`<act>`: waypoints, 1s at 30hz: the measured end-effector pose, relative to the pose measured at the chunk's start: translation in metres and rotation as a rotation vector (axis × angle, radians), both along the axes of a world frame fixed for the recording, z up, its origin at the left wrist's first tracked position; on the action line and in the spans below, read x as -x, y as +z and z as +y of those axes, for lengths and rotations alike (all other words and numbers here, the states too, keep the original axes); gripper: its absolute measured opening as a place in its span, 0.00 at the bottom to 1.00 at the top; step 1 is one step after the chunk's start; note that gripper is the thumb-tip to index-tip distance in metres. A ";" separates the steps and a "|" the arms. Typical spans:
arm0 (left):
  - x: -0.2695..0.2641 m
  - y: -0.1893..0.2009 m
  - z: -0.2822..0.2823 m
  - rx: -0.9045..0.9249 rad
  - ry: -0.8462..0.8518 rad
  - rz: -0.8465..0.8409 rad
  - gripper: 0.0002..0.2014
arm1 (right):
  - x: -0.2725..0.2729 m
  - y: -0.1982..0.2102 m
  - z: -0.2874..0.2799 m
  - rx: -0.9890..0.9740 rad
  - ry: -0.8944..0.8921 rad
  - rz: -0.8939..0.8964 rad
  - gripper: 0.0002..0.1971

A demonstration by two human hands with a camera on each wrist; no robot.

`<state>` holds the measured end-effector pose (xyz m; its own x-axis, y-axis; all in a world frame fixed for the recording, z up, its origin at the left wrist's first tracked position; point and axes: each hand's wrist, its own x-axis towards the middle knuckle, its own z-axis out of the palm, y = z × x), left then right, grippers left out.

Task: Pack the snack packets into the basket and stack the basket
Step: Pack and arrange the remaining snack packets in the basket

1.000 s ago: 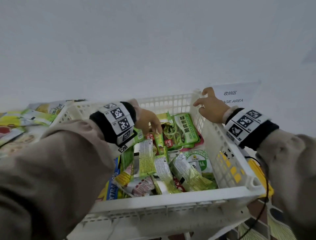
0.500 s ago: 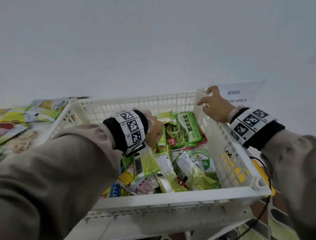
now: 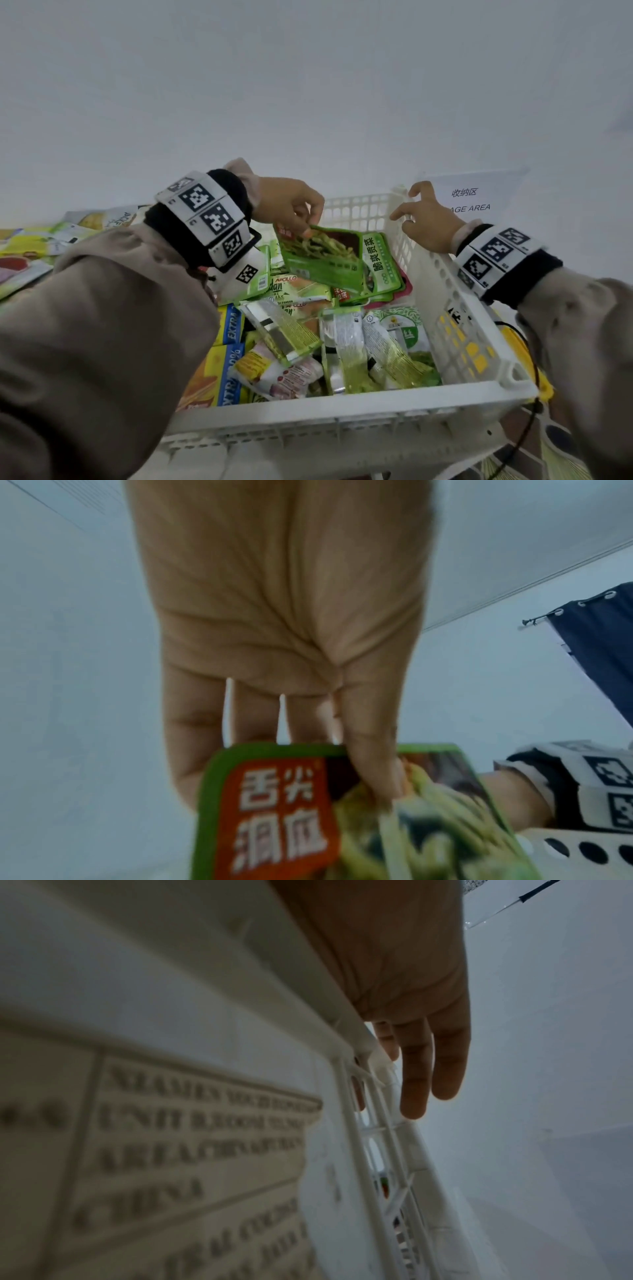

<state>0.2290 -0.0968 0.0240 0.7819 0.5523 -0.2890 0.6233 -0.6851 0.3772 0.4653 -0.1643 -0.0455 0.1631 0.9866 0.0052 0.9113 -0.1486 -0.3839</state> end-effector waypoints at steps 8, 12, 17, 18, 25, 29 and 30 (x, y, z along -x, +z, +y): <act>-0.027 -0.009 -0.004 -0.101 0.008 -0.470 0.12 | -0.001 0.001 0.000 0.023 0.029 -0.035 0.13; -0.039 -0.025 0.001 -0.052 0.010 -0.657 0.09 | -0.004 -0.003 0.003 -0.010 0.044 -0.022 0.12; -0.052 -0.046 0.002 -0.050 0.033 -0.705 0.15 | -0.004 -0.002 0.001 -0.046 0.004 0.016 0.16; -0.054 -0.050 0.000 -0.033 0.044 -0.711 0.16 | -0.004 -0.002 0.002 -0.049 -0.001 0.031 0.16; -0.063 -0.067 -0.004 -0.289 -0.114 -0.057 0.15 | -0.004 -0.004 0.002 -0.083 -0.010 0.069 0.16; -0.061 -0.078 -0.006 -0.315 -0.115 0.192 0.21 | -0.004 -0.005 0.002 -0.092 -0.009 0.078 0.16; -0.060 -0.079 -0.005 -0.318 -0.108 0.203 0.25 | -0.004 -0.005 0.002 -0.091 -0.008 0.081 0.16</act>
